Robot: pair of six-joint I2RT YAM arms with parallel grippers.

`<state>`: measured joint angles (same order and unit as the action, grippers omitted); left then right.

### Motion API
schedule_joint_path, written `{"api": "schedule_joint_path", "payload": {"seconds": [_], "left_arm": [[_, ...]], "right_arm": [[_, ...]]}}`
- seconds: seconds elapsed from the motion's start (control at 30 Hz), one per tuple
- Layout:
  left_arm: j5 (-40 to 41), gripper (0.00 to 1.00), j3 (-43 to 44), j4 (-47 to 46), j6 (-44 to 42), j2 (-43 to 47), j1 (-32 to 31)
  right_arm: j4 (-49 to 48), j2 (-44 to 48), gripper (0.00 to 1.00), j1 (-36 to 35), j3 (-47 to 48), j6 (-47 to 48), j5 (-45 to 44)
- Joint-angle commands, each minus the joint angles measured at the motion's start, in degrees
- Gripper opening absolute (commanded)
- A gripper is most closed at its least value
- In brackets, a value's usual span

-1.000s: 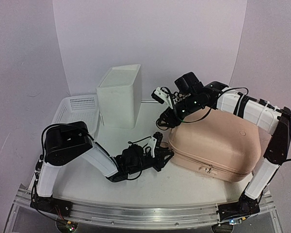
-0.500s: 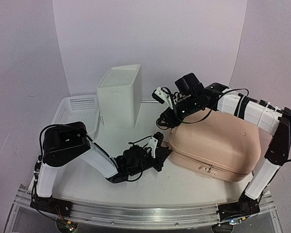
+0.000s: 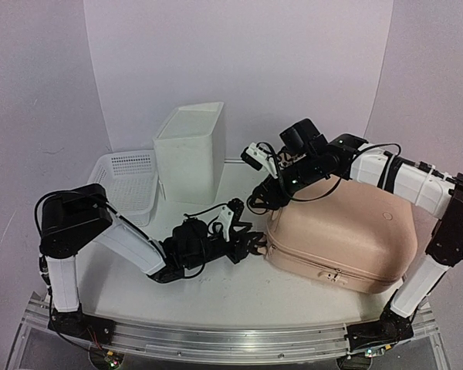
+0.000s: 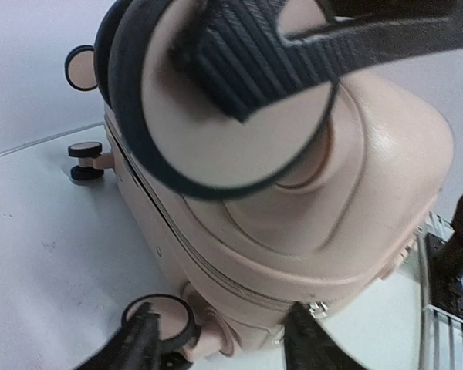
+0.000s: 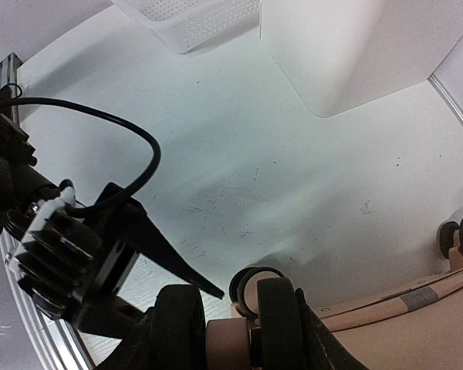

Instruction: Open, take out, and arrange the luggage

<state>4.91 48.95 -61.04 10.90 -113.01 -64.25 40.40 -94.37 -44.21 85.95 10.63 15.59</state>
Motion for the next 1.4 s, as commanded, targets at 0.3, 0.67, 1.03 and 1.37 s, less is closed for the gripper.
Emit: {"api": "schedule_joint_path", "payload": {"seconds": [0.3, 0.67, 1.03, 1.37], "left_arm": [[-9.1, 0.67, 1.6, -2.1, 1.0, -3.1, -1.6], [-0.1, 0.63, 7.3, -1.5, 0.7, -9.2, -3.1], [5.0, 0.29, 11.5, 4.0, -1.7, -9.1, -3.1], [8.5, 0.09, 12.3, 4.5, -4.5, -8.4, -3.0]], "right_arm": [[-6.4, 3.1, 0.0, 0.1, 9.9, -14.7, -0.5], [-6.5, 0.6, 0.0, 0.1, 11.8, -13.2, -1.1], [-6.6, 0.1, 0.0, 0.0, 11.1, -12.8, 0.9], [-7.4, 1.4, 0.0, 0.1, 8.6, -12.7, 2.2]]}}
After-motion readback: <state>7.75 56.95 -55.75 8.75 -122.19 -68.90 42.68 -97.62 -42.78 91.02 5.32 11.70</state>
